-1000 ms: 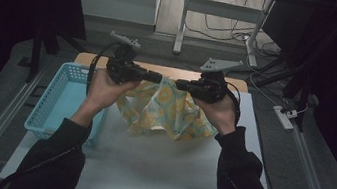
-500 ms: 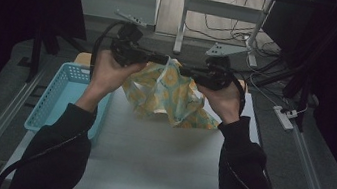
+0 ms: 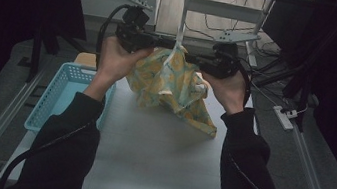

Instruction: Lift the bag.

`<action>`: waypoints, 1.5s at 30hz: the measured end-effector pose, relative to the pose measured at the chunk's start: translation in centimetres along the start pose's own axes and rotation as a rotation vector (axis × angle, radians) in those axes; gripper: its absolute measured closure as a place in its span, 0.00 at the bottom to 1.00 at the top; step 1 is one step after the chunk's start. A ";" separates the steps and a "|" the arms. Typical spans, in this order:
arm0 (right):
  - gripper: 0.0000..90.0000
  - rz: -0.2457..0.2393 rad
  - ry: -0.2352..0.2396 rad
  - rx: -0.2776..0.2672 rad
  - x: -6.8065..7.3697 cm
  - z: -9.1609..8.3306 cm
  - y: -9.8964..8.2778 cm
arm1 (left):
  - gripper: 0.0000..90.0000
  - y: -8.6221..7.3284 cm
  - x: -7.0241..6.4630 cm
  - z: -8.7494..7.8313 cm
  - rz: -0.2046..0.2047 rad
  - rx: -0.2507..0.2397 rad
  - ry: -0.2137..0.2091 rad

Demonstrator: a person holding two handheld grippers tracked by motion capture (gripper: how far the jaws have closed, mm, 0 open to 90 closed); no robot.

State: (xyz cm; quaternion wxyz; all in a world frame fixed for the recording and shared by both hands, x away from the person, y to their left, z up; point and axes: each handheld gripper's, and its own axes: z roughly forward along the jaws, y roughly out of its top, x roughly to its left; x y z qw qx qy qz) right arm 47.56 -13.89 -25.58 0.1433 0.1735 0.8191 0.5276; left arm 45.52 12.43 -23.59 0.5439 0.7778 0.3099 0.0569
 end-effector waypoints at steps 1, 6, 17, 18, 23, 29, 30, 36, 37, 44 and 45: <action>1.00 0.000 -0.006 0.001 0.0 -0.1 0.1 | 1.00 0.1 -0.1 0.0 0.004 0.000 0.005; 1.00 -0.003 -0.032 0.001 -0.4 -0.7 0.6 | 1.00 0.7 -0.3 -0.1 0.010 -0.023 -0.002; 1.00 -0.001 -0.065 0.029 -1.0 0.2 0.0 | 0.99 0.3 0.2 1.8 0.039 -0.021 0.061; 1.00 0.000 -0.070 0.034 -1.0 0.3 -0.1 | 0.99 0.3 0.3 2.1 0.047 -0.014 0.071; 0.99 0.011 -0.081 0.052 -1.4 1.0 -0.6 | 0.99 -0.2 0.7 3.1 0.067 0.011 0.097; 0.99 0.019 -0.087 0.076 -1.8 1.7 -1.4 | 0.98 -0.9 1.5 4.2 0.059 0.039 0.107; 0.98 0.024 -0.086 0.077 -1.9 1.8 -1.5 | 0.98 -1.0 1.6 4.4 0.060 0.045 0.108; 0.90 0.042 -0.087 0.072 -2.1 2.1 -2.0 | 0.88 -1.3 1.9 5.0 0.065 0.056 0.115; 0.90 0.046 -0.087 0.073 -2.1 2.1 -2.0 | 0.86 -1.3 1.8 5.1 0.068 0.060 0.118; 0.81 0.074 -0.078 0.069 -2.3 2.0 -3.0 | 0.66 -2.2 2.1 5.2 0.083 0.078 0.127; 0.79 0.077 -0.076 0.072 -2.3 2.0 -3.2 | 0.62 -2.4 2.2 5.1 0.085 0.076 0.132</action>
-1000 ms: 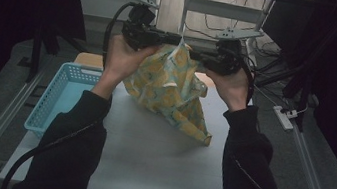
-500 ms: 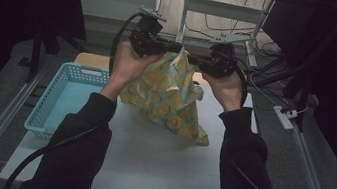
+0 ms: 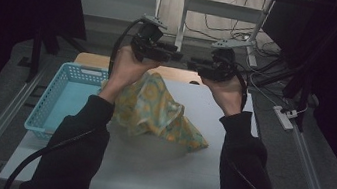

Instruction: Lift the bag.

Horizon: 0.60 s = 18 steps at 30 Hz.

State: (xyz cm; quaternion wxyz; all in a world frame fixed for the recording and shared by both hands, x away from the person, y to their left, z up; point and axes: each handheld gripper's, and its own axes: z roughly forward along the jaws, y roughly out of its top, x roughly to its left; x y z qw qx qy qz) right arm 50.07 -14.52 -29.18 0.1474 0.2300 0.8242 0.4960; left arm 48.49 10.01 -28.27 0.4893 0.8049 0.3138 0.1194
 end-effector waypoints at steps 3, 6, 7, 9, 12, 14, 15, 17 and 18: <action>0.73 0.010 0.001 0.000 -0.1 0.1 -0.5 | 0.51 -0.6 0.4 -0.2 -0.004 0.000 0.008; 0.66 0.020 0.009 0.004 -0.2 0.2 -1.0 | 0.40 -1.4 0.7 -0.4 0.000 0.002 0.012; 0.63 0.020 0.012 0.007 -0.2 0.2 -1.2 | 0.37 -1.6 0.8 -0.5 0.003 0.002 0.015; 0.58 0.020 0.009 0.008 0.0 0.2 -1.5 | 0.31 -1.9 0.9 -0.6 0.008 -0.001 0.023; 0.50 0.021 0.003 0.010 0.2 0.3 -2.0 | 0.23 -3.0 1.0 -0.8 0.005 0.022 0.046; 0.45 0.020 0.003 0.012 0.3 0.4 -2.3 | 0.17 -3.5 0.9 -0.9 -0.008 0.029 0.047; 0.43 0.025 0.007 0.014 0.4 0.5 -2.5 | 0.13 -3.8 0.9 -0.9 -0.016 0.031 0.050; 0.38 0.029 0.009 0.014 0.5 0.6 -2.8 | 0.12 -4.4 0.9 -1.0 -0.026 0.031 0.032; 0.35 0.032 0.010 0.012 0.6 0.7 -2.9 | 0.10 -4.7 0.8 -1.0 -0.025 0.036 0.029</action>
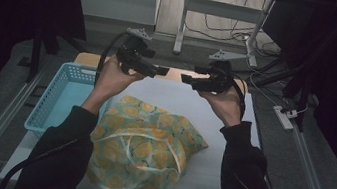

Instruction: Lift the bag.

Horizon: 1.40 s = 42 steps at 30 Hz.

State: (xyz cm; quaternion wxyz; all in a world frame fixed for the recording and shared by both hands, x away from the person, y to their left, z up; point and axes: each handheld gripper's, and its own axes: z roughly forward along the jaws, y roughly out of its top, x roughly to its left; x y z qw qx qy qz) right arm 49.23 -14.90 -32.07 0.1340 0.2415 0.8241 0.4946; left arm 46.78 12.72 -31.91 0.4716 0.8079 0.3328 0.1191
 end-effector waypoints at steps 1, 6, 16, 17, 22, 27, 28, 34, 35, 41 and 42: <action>0.31 0.002 0.001 -0.003 0.1 0.0 -0.1 | 0.08 -0.3 -0.1 0.0 0.005 0.008 0.002; 0.20 -0.001 -0.003 -0.017 0.6 0.0 -1.0 | 0.04 -1.5 -0.4 -0.2 0.028 0.030 0.012; 0.09 0.019 0.020 -0.021 1.6 -0.6 -3.1 | 0.00 -5.2 -1.3 -1.5 0.014 0.030 -0.034; 0.09 0.020 0.021 -0.019 1.6 -0.6 -3.3 | 0.00 -5.6 -1.4 -1.6 0.012 0.033 -0.037; 0.07 0.009 0.014 0.008 1.9 -0.7 -4.3 | 0.00 -6.9 -1.7 -2.4 0.023 0.035 -0.032; 0.04 0.012 0.014 0.010 2.2 -1.1 -6.0 | 0.00 -8.8 -1.7 -3.7 -0.007 0.012 -0.036; 0.03 0.013 0.014 0.012 2.3 -1.2 -6.2 | 0.00 -9.2 -1.7 -3.9 -0.014 0.012 -0.036; 0.02 0.019 0.009 0.008 2.6 -1.6 -7.8 | 0.00 -12.0 -1.7 -4.9 -0.051 0.024 -0.016; 0.02 0.020 0.008 0.009 2.6 -1.7 -8.0 | 0.00 -12.0 -1.7 -4.9 -0.051 0.024 -0.016; 0.01 0.026 -0.006 0.014 2.7 -2.0 -9.7 | 0.00 -14.1 -1.9 -5.5 -0.063 0.038 0.015; 0.01 0.030 -0.005 0.013 2.8 -2.1 -10.0 | 0.00 -14.4 -1.9 -5.7 -0.066 0.042 0.017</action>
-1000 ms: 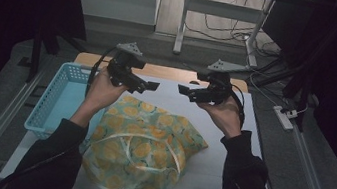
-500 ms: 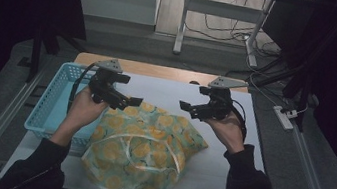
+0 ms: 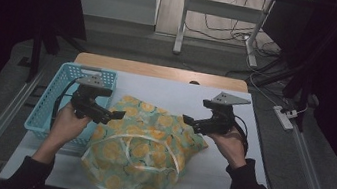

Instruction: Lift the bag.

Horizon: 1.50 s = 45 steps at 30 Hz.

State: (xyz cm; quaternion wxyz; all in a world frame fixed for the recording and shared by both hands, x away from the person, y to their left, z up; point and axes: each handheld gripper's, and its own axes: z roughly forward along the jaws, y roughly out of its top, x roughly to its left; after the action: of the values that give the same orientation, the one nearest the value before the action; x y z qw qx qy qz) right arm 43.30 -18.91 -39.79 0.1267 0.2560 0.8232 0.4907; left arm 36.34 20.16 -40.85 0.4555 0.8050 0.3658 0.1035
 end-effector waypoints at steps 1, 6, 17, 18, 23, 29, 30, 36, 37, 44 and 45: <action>0.01 0.003 0.001 0.000 0.0 0.0 -0.2 | 0.00 -0.4 0.0 -0.1 -0.002 0.002 0.005; 0.01 0.006 0.013 0.005 0.5 -0.5 -1.3 | 0.00 -2.3 -0.1 -0.8 -0.020 0.010 0.017; 0.00 -0.023 -0.004 0.022 1.9 -1.9 -3.1 | 0.00 -6.8 -1.3 -3.7 -0.060 0.007 0.054; 0.00 -0.025 -0.007 0.024 2.0 -2.0 -3.4 | 0.00 -6.8 -1.3 -3.7 -0.060 0.007 0.054; 0.00 -0.034 -0.028 0.047 2.1 -2.6 -4.9 | 0.00 -9.4 -1.8 -5.0 -0.099 0.005 0.077; 0.00 -0.020 -0.042 0.053 2.7 -3.6 -6.8 | 0.00 -11.5 -2.4 -5.8 -0.138 -0.010 0.091; 0.00 -0.020 -0.042 0.053 2.7 -3.6 -6.8 | 0.00 -11.9 -2.6 -6.0 -0.142 -0.012 0.094; 0.00 0.007 -0.070 0.048 3.0 -5.1 -9.3 | 0.00 -13.9 -3.5 -6.5 -0.161 -0.016 0.118; 0.00 0.014 -0.089 0.051 3.1 -5.8 -10.2 | 0.00 -14.2 -3.6 -6.6 -0.160 -0.010 0.125; 0.00 0.075 -0.144 0.064 3.0 -8.5 -13.4 | 0.00 -16.8 -4.6 -7.5 -0.176 0.004 0.183; 0.00 0.082 -0.154 0.068 3.0 -8.9 -13.7 | 0.00 -16.8 -4.6 -7.5 -0.176 0.004 0.183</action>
State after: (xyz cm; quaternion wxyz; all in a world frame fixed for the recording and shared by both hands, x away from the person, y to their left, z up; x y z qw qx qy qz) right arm 32.63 -29.19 -47.32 0.1606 0.3308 0.8160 0.4460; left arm 21.01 27.23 -49.46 0.4261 0.7579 0.4751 0.1355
